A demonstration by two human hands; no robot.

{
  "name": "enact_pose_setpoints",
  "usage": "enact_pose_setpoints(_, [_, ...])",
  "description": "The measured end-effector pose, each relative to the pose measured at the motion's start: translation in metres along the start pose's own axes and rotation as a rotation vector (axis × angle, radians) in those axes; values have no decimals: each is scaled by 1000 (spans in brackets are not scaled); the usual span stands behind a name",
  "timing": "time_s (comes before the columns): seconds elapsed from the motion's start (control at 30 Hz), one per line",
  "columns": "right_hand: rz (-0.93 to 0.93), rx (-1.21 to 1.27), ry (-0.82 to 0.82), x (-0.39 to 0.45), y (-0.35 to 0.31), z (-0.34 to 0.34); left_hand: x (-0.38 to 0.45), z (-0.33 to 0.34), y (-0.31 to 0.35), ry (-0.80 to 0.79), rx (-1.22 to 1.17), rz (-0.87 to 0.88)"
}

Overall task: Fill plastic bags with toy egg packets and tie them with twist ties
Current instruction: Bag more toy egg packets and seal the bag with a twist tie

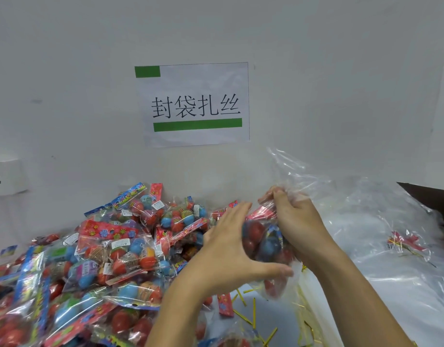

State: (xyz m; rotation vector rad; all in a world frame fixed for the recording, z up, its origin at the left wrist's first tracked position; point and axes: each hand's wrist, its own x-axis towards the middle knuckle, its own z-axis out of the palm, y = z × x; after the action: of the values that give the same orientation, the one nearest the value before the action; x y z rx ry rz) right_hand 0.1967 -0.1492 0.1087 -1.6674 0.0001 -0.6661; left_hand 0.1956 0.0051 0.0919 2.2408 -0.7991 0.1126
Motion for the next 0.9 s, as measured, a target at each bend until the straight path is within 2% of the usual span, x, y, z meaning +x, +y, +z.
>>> enact_pose_setpoints(0.2, [-15,-26,-95,-4,-5,4,6,17,14,213,122,60])
enact_pose_setpoints(0.33, [-13,-89,-137,-6,-2,5,7,19,16,211,132,3])
enact_pose_setpoints(0.67, [-44,-33,-189,-7,3,15,4,18,20,357,289,-179])
enact_pose_setpoints(0.9, [-13,-34,-233,-10,8,24,4,13,19,290,320,-329])
